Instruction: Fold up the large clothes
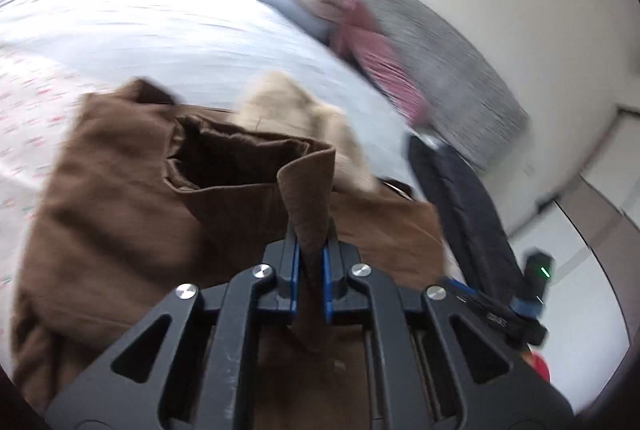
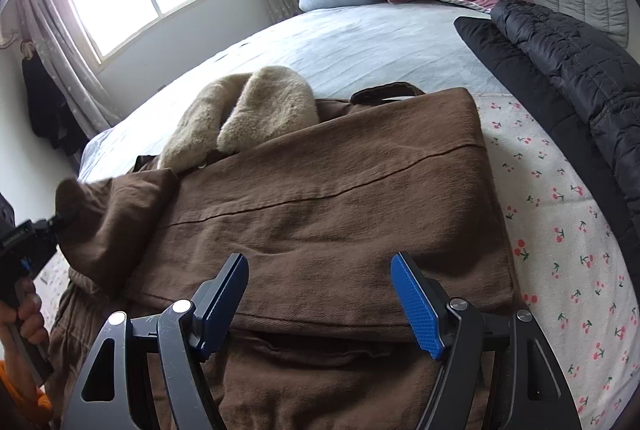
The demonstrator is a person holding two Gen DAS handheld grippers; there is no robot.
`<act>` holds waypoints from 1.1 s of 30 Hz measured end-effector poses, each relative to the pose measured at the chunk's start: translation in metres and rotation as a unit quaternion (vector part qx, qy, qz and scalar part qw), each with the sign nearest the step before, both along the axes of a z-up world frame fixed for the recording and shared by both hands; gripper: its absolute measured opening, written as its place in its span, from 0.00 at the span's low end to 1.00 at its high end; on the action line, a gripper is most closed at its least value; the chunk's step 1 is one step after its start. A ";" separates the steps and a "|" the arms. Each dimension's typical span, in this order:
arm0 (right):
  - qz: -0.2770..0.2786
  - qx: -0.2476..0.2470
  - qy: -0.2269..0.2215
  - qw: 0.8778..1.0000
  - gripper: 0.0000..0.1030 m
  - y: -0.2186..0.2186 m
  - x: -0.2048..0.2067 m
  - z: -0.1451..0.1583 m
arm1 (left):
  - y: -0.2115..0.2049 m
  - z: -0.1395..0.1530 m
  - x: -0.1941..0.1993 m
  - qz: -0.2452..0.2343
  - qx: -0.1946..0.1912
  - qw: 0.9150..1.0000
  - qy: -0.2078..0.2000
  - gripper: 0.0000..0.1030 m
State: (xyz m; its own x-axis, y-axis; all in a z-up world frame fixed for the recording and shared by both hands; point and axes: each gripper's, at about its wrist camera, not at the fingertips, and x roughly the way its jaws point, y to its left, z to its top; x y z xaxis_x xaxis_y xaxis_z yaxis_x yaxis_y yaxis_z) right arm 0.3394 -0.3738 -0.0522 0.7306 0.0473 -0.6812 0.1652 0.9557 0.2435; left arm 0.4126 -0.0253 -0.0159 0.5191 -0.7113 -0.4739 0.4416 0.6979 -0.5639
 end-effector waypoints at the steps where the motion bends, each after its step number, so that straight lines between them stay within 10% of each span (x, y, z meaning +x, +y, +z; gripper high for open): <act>1: 0.004 0.002 0.000 1.000 0.73 0.002 0.001 -0.001 | -0.014 0.000 -0.004 -0.045 -0.004 0.999 -0.001 0.10; 4: 0.017 0.014 -0.001 1.000 0.73 0.005 0.001 -0.001 | -0.056 -0.003 -0.023 -0.160 0.028 0.987 0.009 0.21; 7: 0.027 0.039 -0.007 0.999 0.73 0.002 0.001 -0.001 | -0.065 -0.003 -0.038 -0.165 0.064 0.984 -0.016 0.58; 14: 0.114 0.274 -0.040 0.954 0.72 -0.004 0.015 -0.024 | 0.022 -0.003 -0.004 0.052 0.098 0.994 -0.023 0.65; 21: 0.076 0.051 0.012 0.996 0.58 0.059 0.036 -0.041 | 0.072 -0.073 0.021 0.127 0.101 0.986 0.021 0.64; 23: 0.086 0.024 0.000 0.996 0.24 0.073 0.036 -0.038 | 0.074 -0.076 0.026 0.129 0.084 0.988 0.029 0.63; 25: 0.091 0.021 -0.022 0.995 0.12 0.076 0.032 -0.029 | 0.072 -0.063 0.018 0.124 0.061 0.990 0.006 0.64; 29: 0.070 -0.041 -0.102 0.991 0.09 0.078 0.012 0.002 | 0.059 -0.049 0.003 0.084 0.036 0.996 -0.015 0.65; 33: 0.033 -0.079 0.005 0.996 0.16 0.072 0.038 -0.036 | 0.046 -0.073 0.013 0.083 0.091 0.992 0.020 0.65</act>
State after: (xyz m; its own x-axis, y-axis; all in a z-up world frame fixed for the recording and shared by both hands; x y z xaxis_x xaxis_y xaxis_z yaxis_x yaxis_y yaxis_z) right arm 0.3775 -0.3017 -0.0883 0.7226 -0.0147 -0.6911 0.1033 0.9908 0.0869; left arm 0.4258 0.0204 -0.0887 0.6005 -0.5181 -0.6091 0.2915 0.8511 -0.4365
